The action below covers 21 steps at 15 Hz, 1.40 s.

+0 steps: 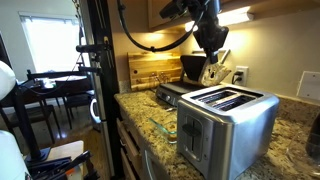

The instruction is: Put the slice of bread in the toaster then push down the lever

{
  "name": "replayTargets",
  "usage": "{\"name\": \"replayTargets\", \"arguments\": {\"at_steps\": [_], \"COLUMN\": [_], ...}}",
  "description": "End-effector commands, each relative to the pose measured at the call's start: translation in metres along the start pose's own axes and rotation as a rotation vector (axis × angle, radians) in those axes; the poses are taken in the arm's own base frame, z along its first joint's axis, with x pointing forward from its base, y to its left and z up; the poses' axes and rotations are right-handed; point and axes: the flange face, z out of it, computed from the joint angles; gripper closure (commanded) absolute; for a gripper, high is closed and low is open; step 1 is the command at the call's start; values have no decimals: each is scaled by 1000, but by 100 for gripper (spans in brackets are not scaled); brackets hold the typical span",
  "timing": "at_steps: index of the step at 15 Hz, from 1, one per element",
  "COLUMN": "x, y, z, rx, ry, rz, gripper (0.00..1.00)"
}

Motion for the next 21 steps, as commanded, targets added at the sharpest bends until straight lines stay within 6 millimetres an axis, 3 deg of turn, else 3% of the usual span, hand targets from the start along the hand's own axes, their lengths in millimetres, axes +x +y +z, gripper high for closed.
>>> {"name": "replayTargets", "arguments": {"at_steps": [1, 21], "x": [-7, -2], "y": [1, 6], "z": [-8, 5], "rx": [5, -16], "ry": [3, -7], "rz": [-44, -58], "gripper": [95, 95]}}
